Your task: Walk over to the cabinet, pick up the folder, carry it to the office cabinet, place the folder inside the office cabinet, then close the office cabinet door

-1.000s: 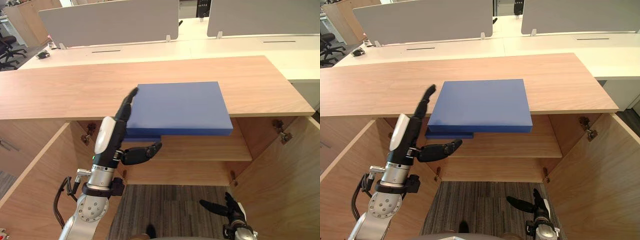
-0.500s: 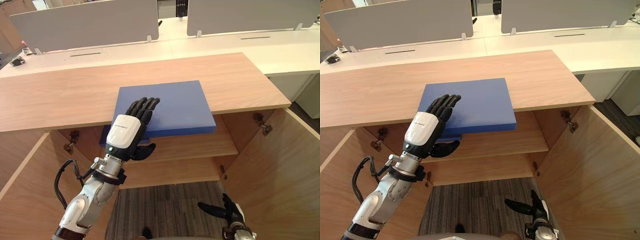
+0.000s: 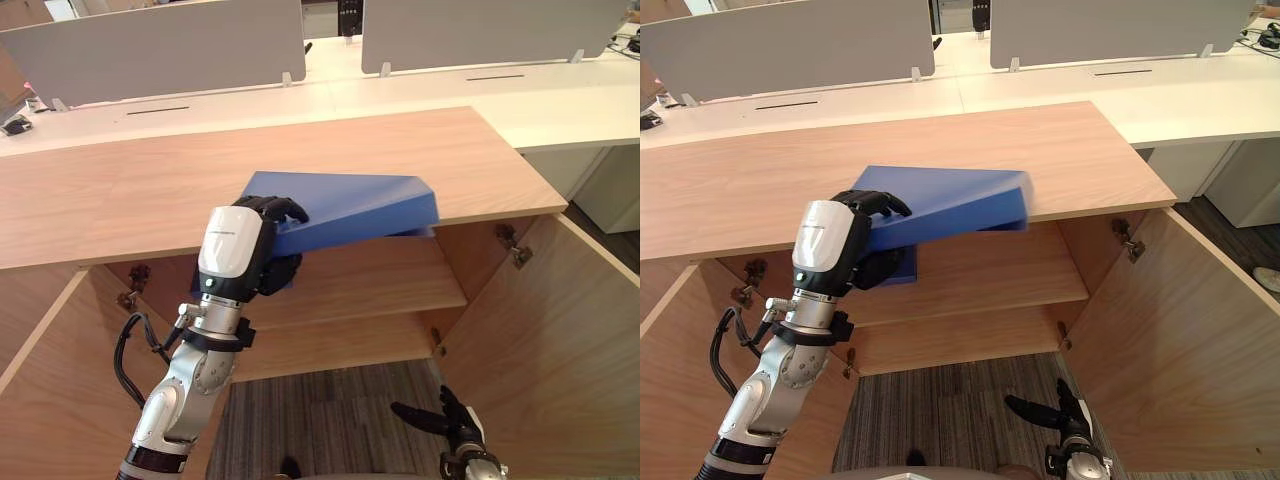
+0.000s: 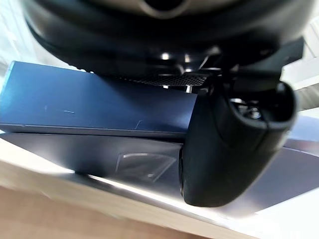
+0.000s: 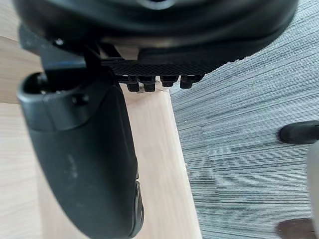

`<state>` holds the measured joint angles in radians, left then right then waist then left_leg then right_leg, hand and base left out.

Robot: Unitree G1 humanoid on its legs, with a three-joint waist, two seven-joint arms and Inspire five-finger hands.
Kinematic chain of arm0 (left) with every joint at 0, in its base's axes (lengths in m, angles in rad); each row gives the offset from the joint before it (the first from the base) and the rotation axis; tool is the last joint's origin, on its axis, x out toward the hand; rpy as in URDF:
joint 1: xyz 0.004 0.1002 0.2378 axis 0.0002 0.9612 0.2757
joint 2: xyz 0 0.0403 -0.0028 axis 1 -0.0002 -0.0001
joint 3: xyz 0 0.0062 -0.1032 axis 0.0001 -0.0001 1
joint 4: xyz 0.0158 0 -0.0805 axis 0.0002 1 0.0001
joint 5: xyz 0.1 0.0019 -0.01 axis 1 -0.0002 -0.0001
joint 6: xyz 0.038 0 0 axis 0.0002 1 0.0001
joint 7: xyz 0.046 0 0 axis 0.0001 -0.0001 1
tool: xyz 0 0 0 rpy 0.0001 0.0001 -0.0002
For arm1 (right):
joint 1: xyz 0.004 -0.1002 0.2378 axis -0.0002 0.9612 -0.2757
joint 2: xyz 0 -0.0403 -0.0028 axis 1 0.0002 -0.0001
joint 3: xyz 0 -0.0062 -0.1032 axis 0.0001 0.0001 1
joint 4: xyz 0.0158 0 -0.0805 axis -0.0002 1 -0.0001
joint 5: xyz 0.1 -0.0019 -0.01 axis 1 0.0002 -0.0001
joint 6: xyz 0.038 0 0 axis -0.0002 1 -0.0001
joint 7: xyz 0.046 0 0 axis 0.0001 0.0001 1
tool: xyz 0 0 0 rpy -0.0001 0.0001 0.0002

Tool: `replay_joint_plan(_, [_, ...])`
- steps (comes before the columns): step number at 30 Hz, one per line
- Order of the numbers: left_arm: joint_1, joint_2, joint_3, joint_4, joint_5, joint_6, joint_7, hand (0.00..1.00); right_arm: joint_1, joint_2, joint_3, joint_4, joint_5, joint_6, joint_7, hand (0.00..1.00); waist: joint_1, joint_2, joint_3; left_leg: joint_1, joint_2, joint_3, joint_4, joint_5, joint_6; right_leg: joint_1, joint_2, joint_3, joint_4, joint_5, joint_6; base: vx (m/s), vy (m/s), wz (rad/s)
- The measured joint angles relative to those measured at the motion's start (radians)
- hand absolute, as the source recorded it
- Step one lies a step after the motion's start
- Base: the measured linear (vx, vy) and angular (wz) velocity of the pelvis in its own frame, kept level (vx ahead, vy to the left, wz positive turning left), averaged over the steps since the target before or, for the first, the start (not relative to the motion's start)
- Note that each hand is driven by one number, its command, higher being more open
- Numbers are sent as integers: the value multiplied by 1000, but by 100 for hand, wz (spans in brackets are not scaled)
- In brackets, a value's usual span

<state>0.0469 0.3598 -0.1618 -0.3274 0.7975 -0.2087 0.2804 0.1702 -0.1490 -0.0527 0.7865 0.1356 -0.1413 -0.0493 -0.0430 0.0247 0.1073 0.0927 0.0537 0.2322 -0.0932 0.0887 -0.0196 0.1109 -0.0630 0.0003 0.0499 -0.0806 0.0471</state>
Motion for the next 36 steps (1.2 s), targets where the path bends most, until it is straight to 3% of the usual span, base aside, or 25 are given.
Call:
replay_joint_plan(6, [83,-82,-33,-139,-166,-61,-49,0,44,43,-30,-247,61,-1,-16,100,-3,-1,0,-5,-1,3,4,0,0,-7,5,3,1,4,3,0,-2,-2])
replay_joint_plan(12, [202,-186,0,-237,-708,-95,-92,0,111,152,-113,-706,159,-47,-56,100,-2,-1,-1,-10,-1,4,4,-1,2,-13,5,6,1,6,5,0,0,0])
replay_joint_plan(18, [298,-215,77,-297,-1275,-86,-246,0,103,137,-137,-1097,248,-95,-47,100,0,-4,-2,-14,-1,12,5,-3,5,-20,5,16,0,7,7,11,-4,-4])
replay_joint_plan(19, [301,-215,77,-297,-1294,-84,-254,0,99,133,-136,-1108,256,-98,-43,100,1,-5,-2,-14,-1,12,5,-3,5,-20,5,16,0,7,7,7,-5,-4])
replay_joint_plan(23, [321,-169,49,-296,-1495,-27,-365,0,-19,14,-61,-1144,325,-116,30,100,0,-9,-5,-12,-2,21,5,-4,6,-23,5,25,0,11,11,-8,-2,-6])
replay_joint_plan(28, [324,-60,-13,-277,-1549,12,-477,0,-140,-155,100,-1139,353,-115,126,100,4,-8,-6,-12,-2,21,5,-3,7,-23,4,25,0,13,12,0,0,0])
replay_joint_plan(35, [326,6,-14,-214,-1642,8,-488,0,-221,-346,185,-1031,396,-110,142,100,21,-8,-10,-11,-4,16,5,-2,8,-19,3,20,1,14,13,0,-1,1])
replay_joint_plan(36, [326,27,-12,-207,-1646,6,-487,0,-240,-389,220,-1003,407,-104,145,0,22,-8,-10,-12,-4,15,5,-2,8,-19,3,19,1,14,13,0,0,0])
